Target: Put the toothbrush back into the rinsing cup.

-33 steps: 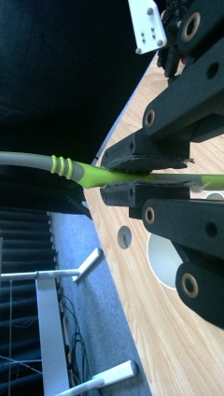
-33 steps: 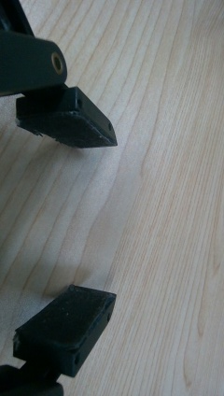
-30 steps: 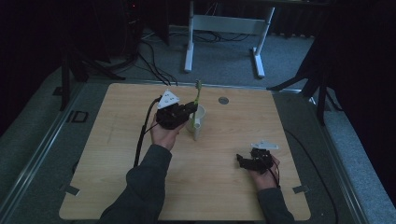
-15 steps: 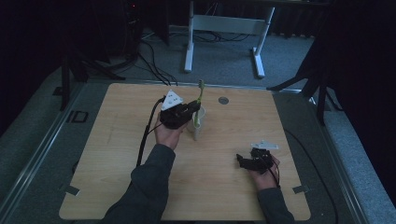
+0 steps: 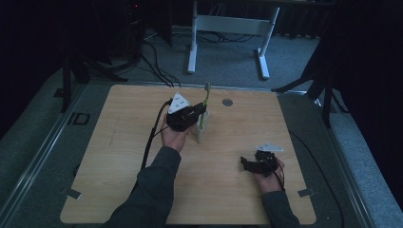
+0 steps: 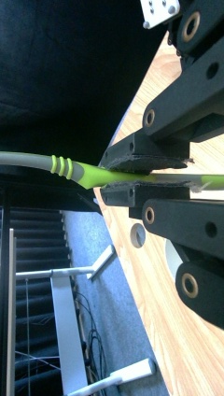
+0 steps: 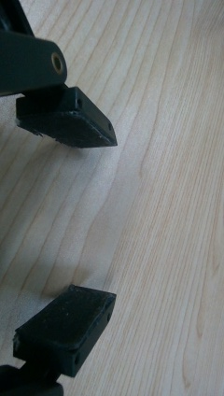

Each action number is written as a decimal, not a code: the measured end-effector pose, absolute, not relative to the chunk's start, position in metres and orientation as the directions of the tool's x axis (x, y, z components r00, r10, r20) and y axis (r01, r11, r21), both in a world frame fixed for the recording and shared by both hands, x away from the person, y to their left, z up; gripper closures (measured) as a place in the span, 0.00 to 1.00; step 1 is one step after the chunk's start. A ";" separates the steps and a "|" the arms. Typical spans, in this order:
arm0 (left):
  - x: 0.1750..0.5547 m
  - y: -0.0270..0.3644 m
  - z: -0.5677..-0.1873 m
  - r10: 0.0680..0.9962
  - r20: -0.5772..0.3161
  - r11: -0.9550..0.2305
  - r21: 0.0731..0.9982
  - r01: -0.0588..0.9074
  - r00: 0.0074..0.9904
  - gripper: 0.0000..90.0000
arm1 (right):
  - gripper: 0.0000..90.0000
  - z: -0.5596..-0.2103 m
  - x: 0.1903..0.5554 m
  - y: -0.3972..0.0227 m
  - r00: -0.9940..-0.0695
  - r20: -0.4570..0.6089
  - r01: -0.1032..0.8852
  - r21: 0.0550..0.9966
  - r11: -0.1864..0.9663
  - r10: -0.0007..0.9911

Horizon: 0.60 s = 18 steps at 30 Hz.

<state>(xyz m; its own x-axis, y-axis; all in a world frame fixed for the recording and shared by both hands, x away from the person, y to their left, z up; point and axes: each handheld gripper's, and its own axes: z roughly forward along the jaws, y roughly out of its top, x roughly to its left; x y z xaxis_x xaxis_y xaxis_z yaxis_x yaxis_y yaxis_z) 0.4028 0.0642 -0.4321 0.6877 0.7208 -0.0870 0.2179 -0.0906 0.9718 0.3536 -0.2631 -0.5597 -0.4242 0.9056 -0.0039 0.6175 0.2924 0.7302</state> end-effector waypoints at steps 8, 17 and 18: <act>0.406 0.064 -0.435 0.726 -0.084 -0.095 0.971 0.221 0.683 0.91 | 0.23 -0.560 0.354 -0.263 -0.425 -0.004 0.617 0.730 0.293 0.905; 0.408 0.065 -0.437 0.727 -0.084 -0.100 0.969 0.226 0.681 0.91 | 0.23 -0.560 0.354 -0.263 -0.425 -0.004 0.617 0.730 0.293 0.905; 0.408 0.065 -0.437 0.728 -0.085 -0.100 0.969 0.227 0.681 0.91 | 0.23 -0.560 0.354 -0.263 -0.425 -0.004 0.617 0.730 0.293 0.905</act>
